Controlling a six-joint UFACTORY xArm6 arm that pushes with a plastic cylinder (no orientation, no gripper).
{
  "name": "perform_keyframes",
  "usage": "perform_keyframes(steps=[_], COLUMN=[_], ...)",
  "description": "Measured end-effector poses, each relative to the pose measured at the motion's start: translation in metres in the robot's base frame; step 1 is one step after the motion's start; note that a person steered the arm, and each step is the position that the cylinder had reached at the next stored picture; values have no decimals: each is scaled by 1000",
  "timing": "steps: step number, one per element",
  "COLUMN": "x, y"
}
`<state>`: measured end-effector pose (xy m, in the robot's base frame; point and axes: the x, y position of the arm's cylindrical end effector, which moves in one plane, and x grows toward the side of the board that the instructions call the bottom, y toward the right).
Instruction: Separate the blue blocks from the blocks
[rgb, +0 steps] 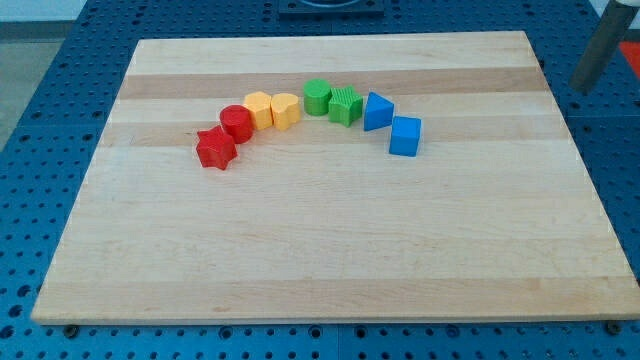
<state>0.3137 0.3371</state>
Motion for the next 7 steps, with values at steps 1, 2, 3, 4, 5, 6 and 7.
perform_keyframes(steps=[1, 2, 3, 4, 5, 6, 7], x=[0, 2, 14, 24, 24, 25, 21], y=[-10, -71, -130, -144, -168, -246, -253])
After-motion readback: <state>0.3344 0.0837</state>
